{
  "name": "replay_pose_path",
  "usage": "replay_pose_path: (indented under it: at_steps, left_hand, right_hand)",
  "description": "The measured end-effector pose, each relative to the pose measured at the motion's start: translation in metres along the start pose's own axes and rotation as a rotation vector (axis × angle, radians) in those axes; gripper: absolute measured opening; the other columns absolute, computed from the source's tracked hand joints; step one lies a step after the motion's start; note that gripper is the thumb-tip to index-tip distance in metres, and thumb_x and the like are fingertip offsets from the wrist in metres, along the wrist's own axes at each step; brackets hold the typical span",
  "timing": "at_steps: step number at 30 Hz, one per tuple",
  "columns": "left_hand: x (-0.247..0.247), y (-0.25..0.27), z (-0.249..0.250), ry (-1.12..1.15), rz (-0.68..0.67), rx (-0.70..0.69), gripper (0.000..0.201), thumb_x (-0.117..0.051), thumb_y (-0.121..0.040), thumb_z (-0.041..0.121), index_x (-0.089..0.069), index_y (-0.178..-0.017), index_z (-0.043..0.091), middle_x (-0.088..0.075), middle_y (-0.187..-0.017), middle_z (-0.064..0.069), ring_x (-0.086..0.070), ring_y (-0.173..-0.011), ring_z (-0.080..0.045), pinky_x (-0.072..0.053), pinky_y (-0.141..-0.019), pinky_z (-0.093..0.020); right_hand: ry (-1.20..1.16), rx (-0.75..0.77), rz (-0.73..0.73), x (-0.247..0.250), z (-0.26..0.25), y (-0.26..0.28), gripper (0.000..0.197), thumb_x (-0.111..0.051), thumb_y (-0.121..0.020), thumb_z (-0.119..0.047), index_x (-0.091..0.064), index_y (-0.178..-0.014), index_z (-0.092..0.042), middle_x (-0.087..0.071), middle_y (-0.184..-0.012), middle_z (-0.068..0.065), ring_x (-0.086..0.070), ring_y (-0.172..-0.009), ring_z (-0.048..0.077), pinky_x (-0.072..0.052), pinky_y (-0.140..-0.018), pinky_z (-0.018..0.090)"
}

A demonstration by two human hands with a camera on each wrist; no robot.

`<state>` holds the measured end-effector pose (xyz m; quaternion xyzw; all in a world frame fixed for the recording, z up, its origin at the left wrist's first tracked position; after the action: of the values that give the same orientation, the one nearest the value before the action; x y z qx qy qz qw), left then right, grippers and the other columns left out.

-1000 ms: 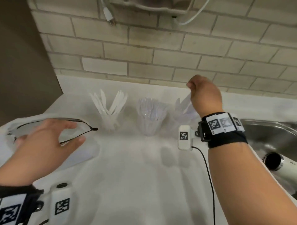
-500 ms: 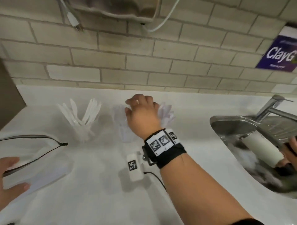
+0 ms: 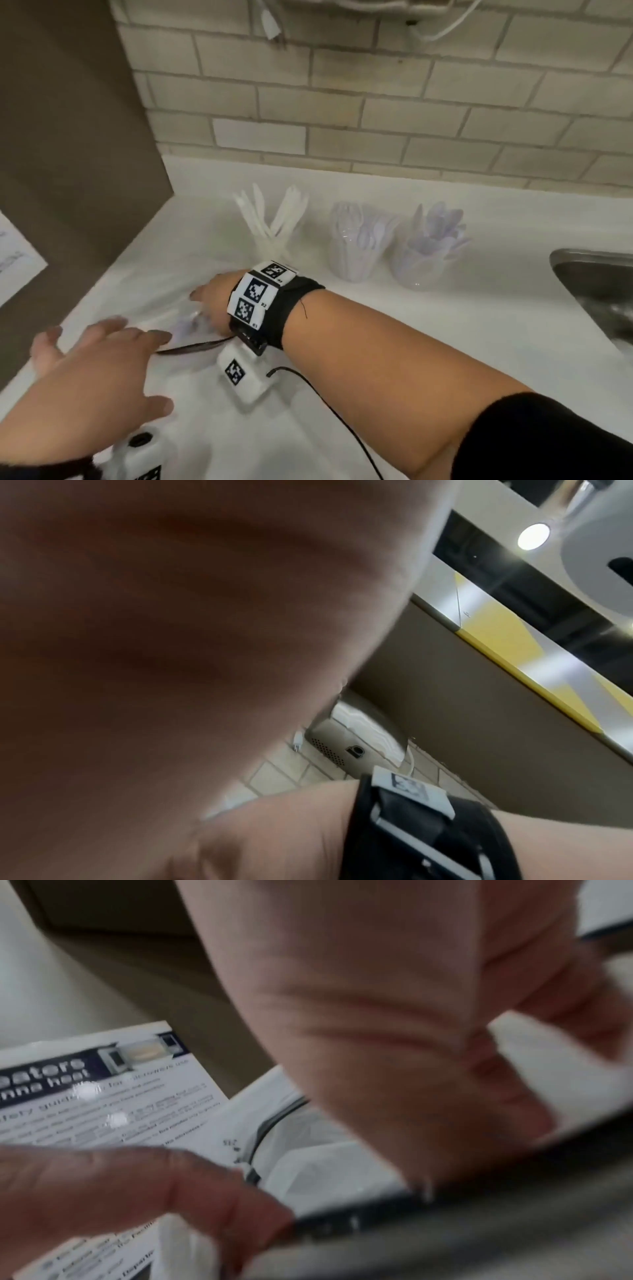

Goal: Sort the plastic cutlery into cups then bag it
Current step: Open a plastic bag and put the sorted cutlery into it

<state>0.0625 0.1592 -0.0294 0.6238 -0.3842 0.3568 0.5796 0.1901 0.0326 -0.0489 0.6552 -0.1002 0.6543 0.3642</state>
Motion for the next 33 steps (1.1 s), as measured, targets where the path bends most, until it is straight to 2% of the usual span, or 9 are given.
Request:
replay_pose_path:
  at_steps: [2,5,9,12,14,18,22,29,33]
  left_hand:
    - [0.006,0.002,0.005,-0.004,0.094,0.029,0.059,-0.052,-0.075,0.062,-0.033,-0.131,0.056,-0.042,-0.132,0.030,-0.013,-0.142,-0.009,-0.017,-0.114,-0.049]
    - [0.002,0.012,0.016,0.061,0.098,-0.008,0.029,-0.045,-0.093,0.042,-0.045,-0.113,0.063,-0.032,-0.143,0.026,-0.004,-0.145,-0.010,-0.013,-0.115,-0.046]
    - [0.002,0.008,0.020,0.024,0.078,-0.003,0.021,-0.042,-0.096,0.042,-0.047,-0.094,0.062,-0.017,-0.155,0.016,0.011,-0.147,-0.017,0.002,-0.117,-0.046]
    - [-0.003,0.007,0.021,0.027,0.057,0.004,0.024,-0.042,-0.096,0.041,-0.054,-0.102,0.061,-0.013,-0.159,0.010,0.013,-0.148,-0.021,0.008,-0.115,-0.052]
    - [-0.005,0.006,0.021,0.034,0.061,-0.002,0.027,-0.042,-0.096,0.040,-0.055,-0.110,0.060,-0.011,-0.161,0.006,0.013,-0.148,-0.023,0.009,-0.115,-0.053]
    - [-0.010,0.003,0.021,0.084,0.009,-0.039,0.026,-0.043,-0.096,0.039,-0.056,-0.108,0.059,-0.012,-0.161,0.005,0.013,-0.148,-0.024,0.007,-0.118,-0.047]
    - [-0.011,-0.001,0.020,0.095,-0.027,-0.031,0.029,-0.041,-0.097,0.039,-0.057,-0.115,0.056,-0.014,-0.161,0.004,0.012,-0.148,-0.024,0.005,-0.118,-0.043]
    - [-0.008,-0.002,0.013,0.167,-0.023,-0.041,0.022,-0.045,-0.096,0.040,-0.051,-0.091,0.061,-0.025,-0.156,0.007,0.005,-0.148,-0.023,-0.004,-0.118,-0.038]
    - [-0.004,-0.004,0.004,0.221,0.042,0.027,0.026,-0.048,-0.095,0.037,-0.061,-0.099,0.059,-0.018,-0.157,0.000,0.007,-0.148,-0.023,-0.008,-0.118,-0.037]
  right_hand:
    - [0.013,-0.020,0.083,0.002,-0.005,0.002,0.043,-0.056,-0.090,-0.033,-0.054,-0.129,-0.013,-0.057,-0.130,0.004,-0.054,-0.122,0.025,-0.050,-0.093,0.040]
    - [-0.053,0.033,0.089,0.014,-0.020,0.000,0.024,-0.064,-0.083,-0.034,-0.064,-0.099,-0.016,-0.063,-0.090,-0.002,-0.065,-0.096,0.025,-0.049,-0.073,0.031]
    - [-0.111,0.022,-0.042,0.003,-0.027,-0.002,0.043,-0.059,-0.089,-0.027,-0.050,-0.129,-0.015,-0.062,-0.113,0.006,-0.058,-0.106,0.027,-0.045,-0.087,0.032]
    - [-0.201,-0.006,-0.073,-0.001,-0.028,0.001,0.010,-0.060,-0.087,-0.021,-0.051,-0.085,-0.016,-0.044,-0.069,-0.001,-0.051,-0.080,0.022,-0.043,-0.074,0.031]
    - [-0.256,-0.027,-0.077,-0.003,-0.030,-0.001,0.026,-0.061,-0.084,-0.022,-0.040,-0.071,-0.017,-0.040,-0.065,-0.002,-0.052,-0.076,0.022,-0.046,-0.070,0.031]
    - [-0.444,-0.072,-0.021,-0.008,-0.027,-0.002,0.018,-0.053,-0.089,-0.031,-0.056,-0.090,-0.014,-0.063,-0.095,0.007,-0.052,-0.081,0.023,-0.041,-0.072,0.029]
    - [-0.487,-0.079,-0.013,-0.009,-0.029,0.000,0.034,-0.041,-0.096,-0.036,-0.060,-0.110,-0.011,-0.062,-0.120,0.011,-0.050,-0.093,0.025,-0.033,-0.078,0.026]
    - [-0.479,-0.133,-0.042,-0.013,-0.034,-0.007,0.028,-0.056,-0.086,-0.040,-0.052,-0.071,-0.017,-0.055,-0.070,-0.001,-0.057,-0.071,0.023,-0.038,-0.055,0.025]
    - [-0.418,-0.101,0.021,-0.010,-0.038,-0.010,0.032,-0.064,-0.083,-0.031,-0.059,-0.109,-0.012,-0.065,-0.091,0.003,-0.059,-0.079,0.024,-0.044,-0.061,0.027]
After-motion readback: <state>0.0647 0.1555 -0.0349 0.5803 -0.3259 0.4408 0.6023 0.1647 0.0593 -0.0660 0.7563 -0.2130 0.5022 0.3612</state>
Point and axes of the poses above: each hand's wrist, its own y-axis away from the middle knuckle, its own x-axis out of the back of the hand, z = x × y, the point moved 2 cm from there along -y, towards the middle knuckle
